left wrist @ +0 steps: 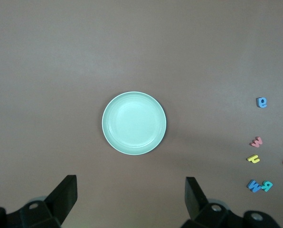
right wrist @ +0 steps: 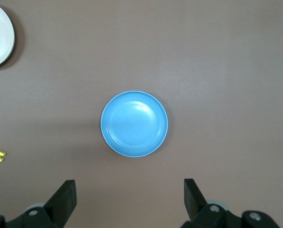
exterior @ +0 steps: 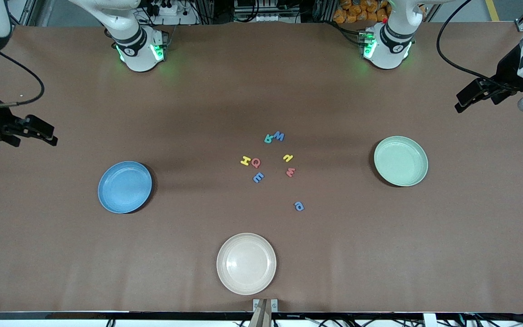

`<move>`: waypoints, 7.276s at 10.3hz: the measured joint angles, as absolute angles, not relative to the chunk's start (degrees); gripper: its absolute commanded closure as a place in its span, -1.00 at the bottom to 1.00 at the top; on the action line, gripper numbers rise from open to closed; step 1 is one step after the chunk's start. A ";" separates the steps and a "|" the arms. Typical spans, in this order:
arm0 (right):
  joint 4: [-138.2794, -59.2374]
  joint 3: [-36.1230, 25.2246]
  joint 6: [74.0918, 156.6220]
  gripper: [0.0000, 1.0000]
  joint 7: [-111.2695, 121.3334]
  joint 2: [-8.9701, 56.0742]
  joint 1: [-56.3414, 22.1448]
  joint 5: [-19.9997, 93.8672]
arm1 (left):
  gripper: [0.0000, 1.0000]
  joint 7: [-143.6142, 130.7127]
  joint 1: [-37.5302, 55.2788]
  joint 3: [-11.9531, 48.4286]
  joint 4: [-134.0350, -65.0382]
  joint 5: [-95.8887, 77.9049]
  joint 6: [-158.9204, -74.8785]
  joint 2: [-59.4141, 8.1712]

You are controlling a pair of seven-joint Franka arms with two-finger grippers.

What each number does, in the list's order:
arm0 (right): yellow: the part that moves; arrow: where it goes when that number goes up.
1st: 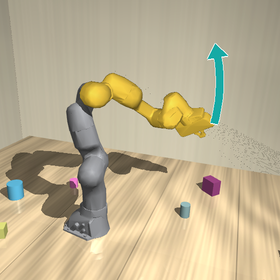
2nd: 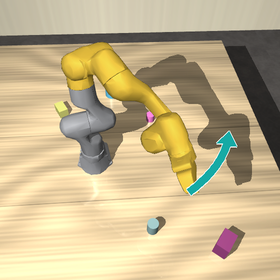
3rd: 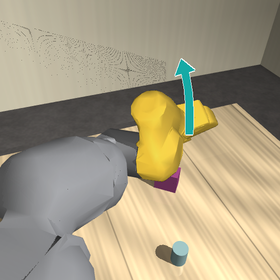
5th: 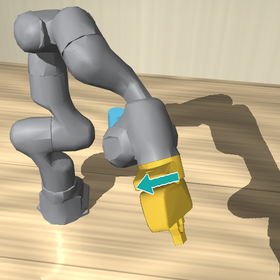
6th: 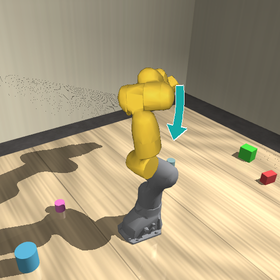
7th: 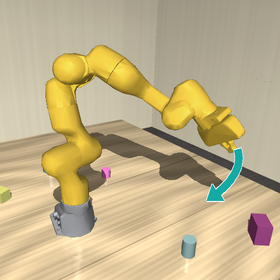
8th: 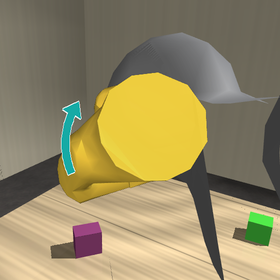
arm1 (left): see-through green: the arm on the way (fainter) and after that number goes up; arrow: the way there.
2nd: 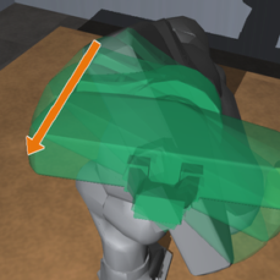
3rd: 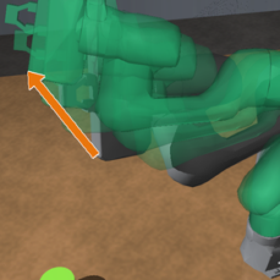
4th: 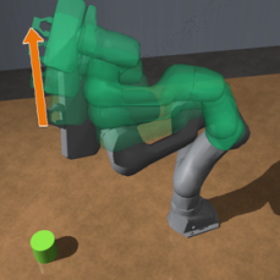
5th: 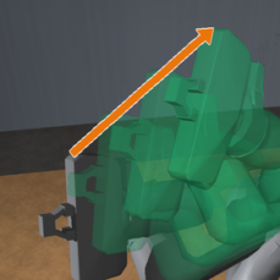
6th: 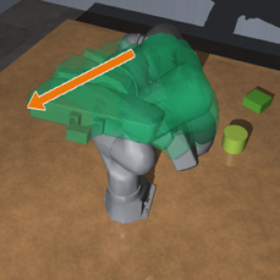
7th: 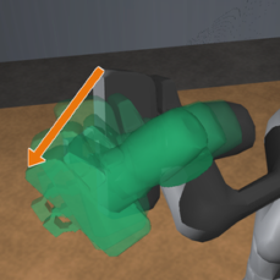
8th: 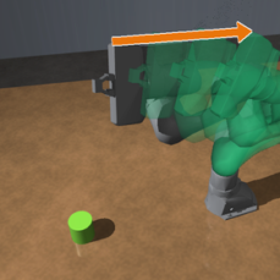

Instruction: Sort uppercase to blue plate, lowercase to green plate

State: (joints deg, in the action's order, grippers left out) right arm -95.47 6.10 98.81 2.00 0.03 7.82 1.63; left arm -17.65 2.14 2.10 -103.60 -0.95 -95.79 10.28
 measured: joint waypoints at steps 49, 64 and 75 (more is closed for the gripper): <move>-110.53 6.16 126.06 -0.97 -21.37 17.92 -9.07 0.17 | -0.89 -60.11 27.70 5.73 -76.57 6.15 -136.19 -53.20; -107.26 14.95 136.58 -0.83 -30.91 29.30 -29.49 -10.42 | 0.32 -62.29 28.70 5.53 -76.20 6.15 -136.95 -53.68; -103.30 14.94 143.50 -0.45 13.22 37.41 -29.23 -16.91 | 0.86 -61.45 28.49 5.31 -75.93 7.68 -136.40 -53.67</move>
State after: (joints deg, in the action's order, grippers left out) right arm -103.30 14.94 143.50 13.22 37.41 -29.23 -16.91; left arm -61.45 28.49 5.31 -75.93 7.68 -136.40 -53.67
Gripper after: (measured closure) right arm 0.264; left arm 0.727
